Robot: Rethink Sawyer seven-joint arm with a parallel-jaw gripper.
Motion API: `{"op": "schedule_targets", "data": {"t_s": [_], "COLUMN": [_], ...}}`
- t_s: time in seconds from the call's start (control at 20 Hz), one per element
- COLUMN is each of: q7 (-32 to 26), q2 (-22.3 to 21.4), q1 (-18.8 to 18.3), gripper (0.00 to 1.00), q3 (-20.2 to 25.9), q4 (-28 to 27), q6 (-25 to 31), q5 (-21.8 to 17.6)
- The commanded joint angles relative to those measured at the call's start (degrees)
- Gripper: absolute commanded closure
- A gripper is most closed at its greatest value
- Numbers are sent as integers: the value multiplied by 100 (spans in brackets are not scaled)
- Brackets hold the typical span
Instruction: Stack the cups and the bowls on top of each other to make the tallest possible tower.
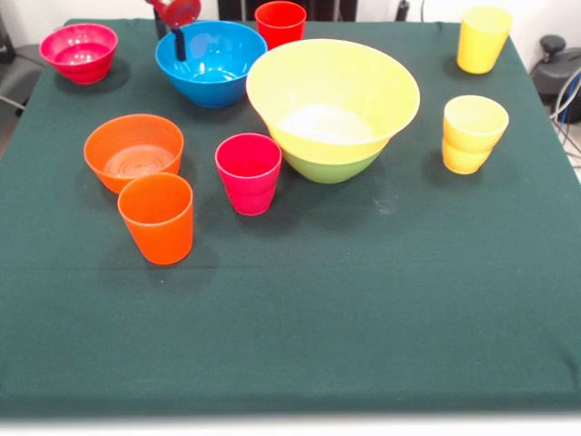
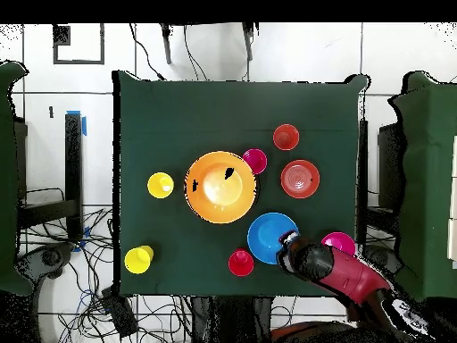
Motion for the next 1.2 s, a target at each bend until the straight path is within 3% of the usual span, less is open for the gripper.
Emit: {"op": "schedule_targets", "data": {"t_s": [0.05,0.45,0.8,1.2], "q7": [-210,-513,-355,-167], "q2": [79,18,16,74], "q1": [-209,-718,-698,-417], "gripper": [0,0,0,0], "q3": [1109,1679,1717,1497], "q4": [308,492,524,416], "q6": [141,317,348,181], "q5": [-196,-372,-438,-551]}}
